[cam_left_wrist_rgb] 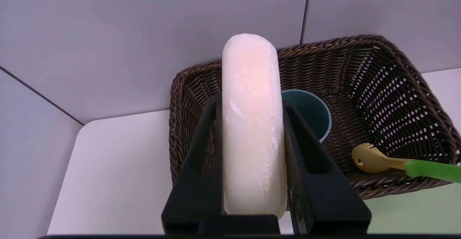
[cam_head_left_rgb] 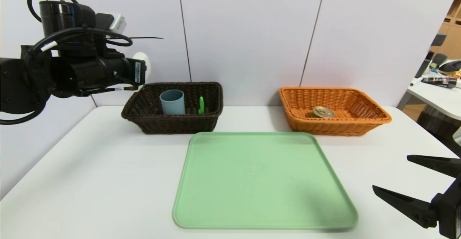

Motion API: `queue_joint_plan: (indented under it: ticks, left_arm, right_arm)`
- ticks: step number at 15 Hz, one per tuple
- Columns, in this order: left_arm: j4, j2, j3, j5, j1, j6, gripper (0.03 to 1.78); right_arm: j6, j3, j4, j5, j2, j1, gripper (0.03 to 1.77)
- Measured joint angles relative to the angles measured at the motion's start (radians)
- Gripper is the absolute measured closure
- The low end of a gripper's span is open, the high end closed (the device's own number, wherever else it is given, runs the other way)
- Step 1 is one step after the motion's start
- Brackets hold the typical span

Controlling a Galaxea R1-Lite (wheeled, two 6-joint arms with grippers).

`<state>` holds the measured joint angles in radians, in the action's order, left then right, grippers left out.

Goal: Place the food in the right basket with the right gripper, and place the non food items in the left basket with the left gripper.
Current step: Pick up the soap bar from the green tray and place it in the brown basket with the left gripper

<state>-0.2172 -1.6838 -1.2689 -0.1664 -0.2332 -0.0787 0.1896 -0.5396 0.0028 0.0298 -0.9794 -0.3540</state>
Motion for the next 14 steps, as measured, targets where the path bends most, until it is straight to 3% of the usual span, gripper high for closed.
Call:
queue_joint_plan:
  ticks: [14]
  left_arm:
    - [0.017,-0.254,-0.142,0.016,0.034,0.018,1.33]
  right_arm:
    - [0.007,-0.005,0.006,-0.001,0.015,0.0,0.1]
